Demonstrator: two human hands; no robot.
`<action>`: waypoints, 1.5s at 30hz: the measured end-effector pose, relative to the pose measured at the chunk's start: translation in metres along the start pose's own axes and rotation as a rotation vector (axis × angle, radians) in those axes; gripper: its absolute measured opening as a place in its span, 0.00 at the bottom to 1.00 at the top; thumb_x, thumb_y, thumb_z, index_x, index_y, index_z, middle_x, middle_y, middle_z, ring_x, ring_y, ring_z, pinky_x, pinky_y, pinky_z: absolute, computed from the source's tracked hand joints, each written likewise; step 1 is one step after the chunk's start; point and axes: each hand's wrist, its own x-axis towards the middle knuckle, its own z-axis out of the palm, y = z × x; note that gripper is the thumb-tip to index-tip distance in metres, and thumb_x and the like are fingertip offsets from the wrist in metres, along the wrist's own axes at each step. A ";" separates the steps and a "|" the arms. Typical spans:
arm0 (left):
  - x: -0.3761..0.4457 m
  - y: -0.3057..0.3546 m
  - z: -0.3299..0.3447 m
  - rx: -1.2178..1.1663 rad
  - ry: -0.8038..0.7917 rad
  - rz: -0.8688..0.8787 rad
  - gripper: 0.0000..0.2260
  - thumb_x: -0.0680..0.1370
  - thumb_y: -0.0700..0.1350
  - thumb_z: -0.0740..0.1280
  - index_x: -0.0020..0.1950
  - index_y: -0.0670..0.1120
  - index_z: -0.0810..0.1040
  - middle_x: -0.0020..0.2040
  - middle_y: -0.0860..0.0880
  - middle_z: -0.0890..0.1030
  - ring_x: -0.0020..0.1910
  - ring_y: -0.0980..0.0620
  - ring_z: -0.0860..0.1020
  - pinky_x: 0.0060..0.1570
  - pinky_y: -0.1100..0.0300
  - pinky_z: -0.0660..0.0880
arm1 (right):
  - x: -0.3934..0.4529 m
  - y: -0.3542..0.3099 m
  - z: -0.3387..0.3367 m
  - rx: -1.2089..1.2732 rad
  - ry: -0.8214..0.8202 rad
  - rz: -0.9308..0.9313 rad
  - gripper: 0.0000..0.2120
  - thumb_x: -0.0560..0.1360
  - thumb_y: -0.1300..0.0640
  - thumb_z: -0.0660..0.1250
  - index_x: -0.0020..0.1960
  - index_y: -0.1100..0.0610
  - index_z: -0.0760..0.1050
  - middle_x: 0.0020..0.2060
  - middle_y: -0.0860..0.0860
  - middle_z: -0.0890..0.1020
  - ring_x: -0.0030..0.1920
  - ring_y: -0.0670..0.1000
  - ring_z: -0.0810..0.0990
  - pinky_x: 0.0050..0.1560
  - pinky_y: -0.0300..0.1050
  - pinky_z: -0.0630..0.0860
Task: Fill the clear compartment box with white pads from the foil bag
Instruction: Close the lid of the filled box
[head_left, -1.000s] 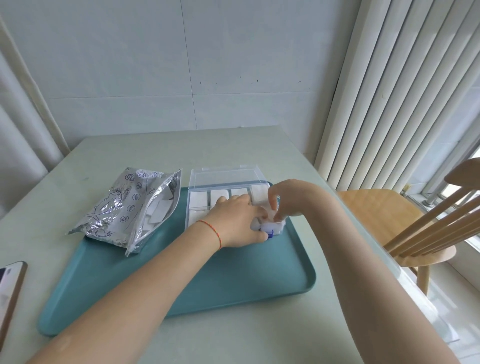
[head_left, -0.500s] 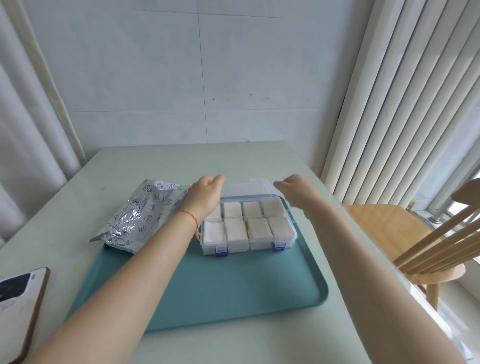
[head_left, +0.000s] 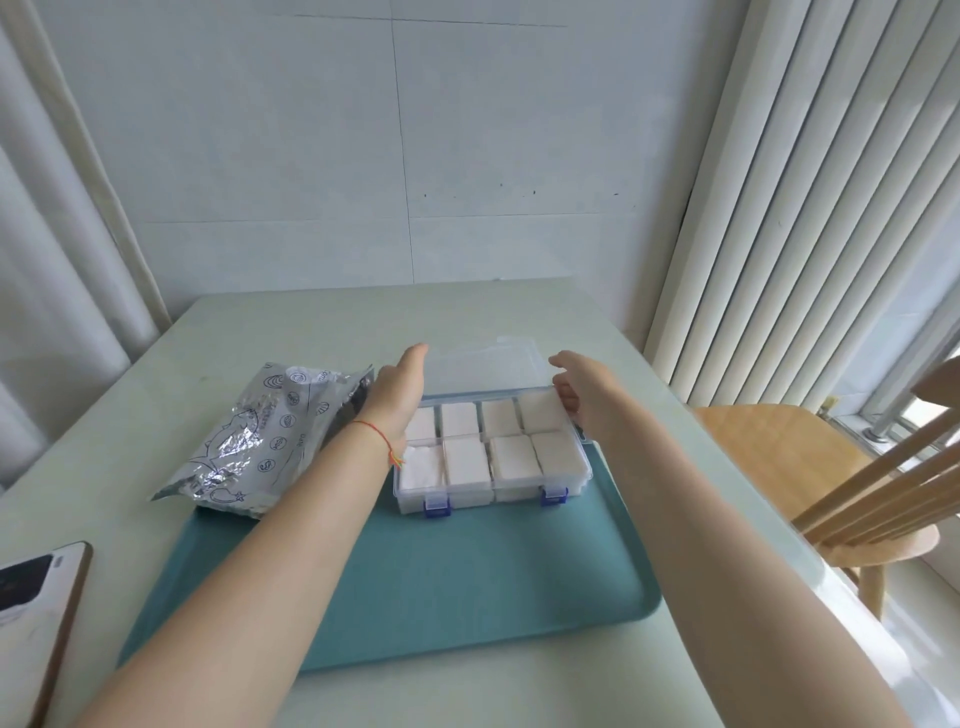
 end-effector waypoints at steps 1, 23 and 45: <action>0.006 -0.003 -0.001 -0.078 -0.015 -0.016 0.43 0.63 0.69 0.61 0.73 0.48 0.68 0.70 0.52 0.70 0.67 0.50 0.68 0.69 0.48 0.63 | 0.001 0.001 0.000 0.015 0.006 0.002 0.10 0.76 0.54 0.64 0.39 0.56 0.68 0.30 0.51 0.68 0.27 0.50 0.65 0.31 0.41 0.65; -0.064 0.005 -0.036 0.581 0.026 0.513 0.12 0.75 0.46 0.64 0.35 0.44 0.82 0.31 0.49 0.81 0.34 0.50 0.78 0.38 0.61 0.73 | -0.086 -0.009 -0.024 -0.862 -0.091 -0.569 0.16 0.77 0.49 0.64 0.36 0.55 0.83 0.34 0.50 0.81 0.34 0.50 0.76 0.34 0.38 0.71; -0.083 -0.050 -0.032 1.139 -0.009 0.690 0.19 0.71 0.49 0.71 0.62 0.55 0.77 0.53 0.51 0.74 0.60 0.49 0.69 0.47 0.58 0.69 | -0.114 0.069 0.048 -1.798 0.215 -0.699 0.28 0.68 0.56 0.72 0.62 0.58 0.63 0.55 0.55 0.70 0.56 0.57 0.71 0.45 0.50 0.80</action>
